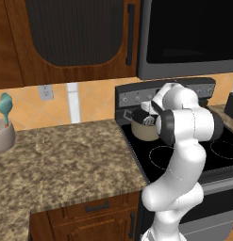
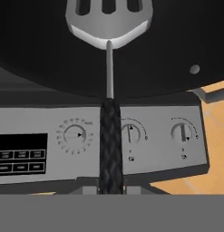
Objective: Put the lime and lime in the pot. Retrieve the spatula and lightly stir the vegetables in the pot.
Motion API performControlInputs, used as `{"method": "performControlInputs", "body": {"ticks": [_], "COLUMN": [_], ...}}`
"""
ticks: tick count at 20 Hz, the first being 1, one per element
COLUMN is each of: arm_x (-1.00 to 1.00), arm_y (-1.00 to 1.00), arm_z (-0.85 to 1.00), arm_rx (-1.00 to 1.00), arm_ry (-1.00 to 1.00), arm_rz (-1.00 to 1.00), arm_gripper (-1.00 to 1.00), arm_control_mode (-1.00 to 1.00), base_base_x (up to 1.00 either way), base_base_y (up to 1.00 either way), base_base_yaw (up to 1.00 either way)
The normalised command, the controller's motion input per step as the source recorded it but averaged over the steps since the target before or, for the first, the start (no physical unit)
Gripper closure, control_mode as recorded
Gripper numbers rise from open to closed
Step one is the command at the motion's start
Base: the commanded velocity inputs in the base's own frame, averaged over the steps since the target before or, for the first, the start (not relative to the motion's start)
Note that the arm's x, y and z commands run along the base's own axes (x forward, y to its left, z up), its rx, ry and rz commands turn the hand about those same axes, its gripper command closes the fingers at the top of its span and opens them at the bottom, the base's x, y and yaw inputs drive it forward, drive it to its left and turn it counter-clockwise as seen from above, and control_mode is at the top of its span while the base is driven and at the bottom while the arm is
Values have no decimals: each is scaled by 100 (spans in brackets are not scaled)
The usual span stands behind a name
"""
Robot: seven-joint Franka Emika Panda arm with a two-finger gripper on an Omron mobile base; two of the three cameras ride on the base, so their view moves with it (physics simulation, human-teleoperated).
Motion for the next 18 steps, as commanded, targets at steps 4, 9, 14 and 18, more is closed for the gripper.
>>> {"method": "performControlInputs", "body": {"ticks": [4,9,14,18], "arm_x": [25,20,-13,-40], "arm_y": [-1,-8,-22,-28], "arm_z": [-45,-11,0,0], "arm_rx": [11,5,2,1], "arm_ry": [-3,0,-7,-9], "arm_rz": [-8,-4,-1,0], "arm_gripper": [100,100,100,100], "arm_control_mode": [-100,-100,-100,-100], "base_base_x": [0,0,0,0], "base_base_y": [0,0,0,0], "base_base_yaw": [0,0,0,0]}}
